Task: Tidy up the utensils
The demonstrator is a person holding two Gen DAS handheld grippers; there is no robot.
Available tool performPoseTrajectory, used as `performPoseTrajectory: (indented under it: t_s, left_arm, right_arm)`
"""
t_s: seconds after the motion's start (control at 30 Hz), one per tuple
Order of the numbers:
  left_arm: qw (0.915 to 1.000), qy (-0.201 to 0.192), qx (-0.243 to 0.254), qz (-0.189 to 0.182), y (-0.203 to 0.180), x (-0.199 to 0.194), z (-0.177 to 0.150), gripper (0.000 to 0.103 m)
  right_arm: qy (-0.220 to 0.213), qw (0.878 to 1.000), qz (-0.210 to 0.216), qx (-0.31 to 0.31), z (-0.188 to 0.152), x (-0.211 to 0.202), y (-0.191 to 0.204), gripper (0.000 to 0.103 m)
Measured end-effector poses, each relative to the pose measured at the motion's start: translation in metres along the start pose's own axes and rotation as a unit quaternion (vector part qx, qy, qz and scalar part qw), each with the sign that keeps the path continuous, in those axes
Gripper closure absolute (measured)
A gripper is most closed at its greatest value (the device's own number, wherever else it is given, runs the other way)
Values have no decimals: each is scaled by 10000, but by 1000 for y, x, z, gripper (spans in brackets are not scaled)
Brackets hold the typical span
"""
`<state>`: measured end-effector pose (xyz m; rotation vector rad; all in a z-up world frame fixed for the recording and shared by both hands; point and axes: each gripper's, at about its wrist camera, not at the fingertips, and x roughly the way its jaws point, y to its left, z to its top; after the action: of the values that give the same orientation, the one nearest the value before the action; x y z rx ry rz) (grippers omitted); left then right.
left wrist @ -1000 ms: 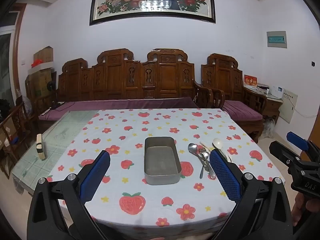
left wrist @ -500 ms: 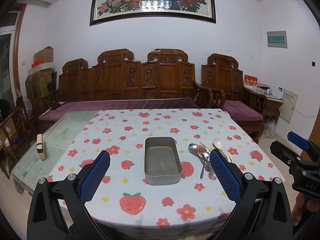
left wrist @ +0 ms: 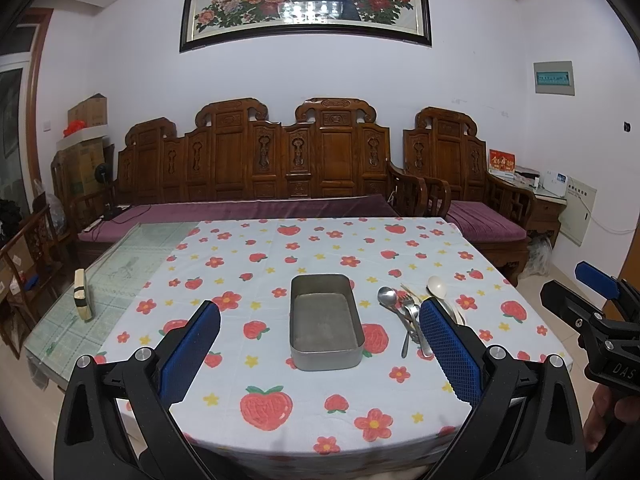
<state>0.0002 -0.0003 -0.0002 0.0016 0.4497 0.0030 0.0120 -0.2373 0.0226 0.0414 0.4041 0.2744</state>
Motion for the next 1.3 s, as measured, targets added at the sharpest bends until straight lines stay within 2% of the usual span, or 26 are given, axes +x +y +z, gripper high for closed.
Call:
performPoseTrajectory:
  t_s: [0.83,1.3]
  left_arm:
    - [10000,-21,8,-9,1,0,2,6]
    - [10000,-58,51,-47,-10,-15,11,6]
  right_arm:
    - [-4,10000,0,-4,0,-1,1,2]
    - [-7,10000,4,7,0,-2,0,2]
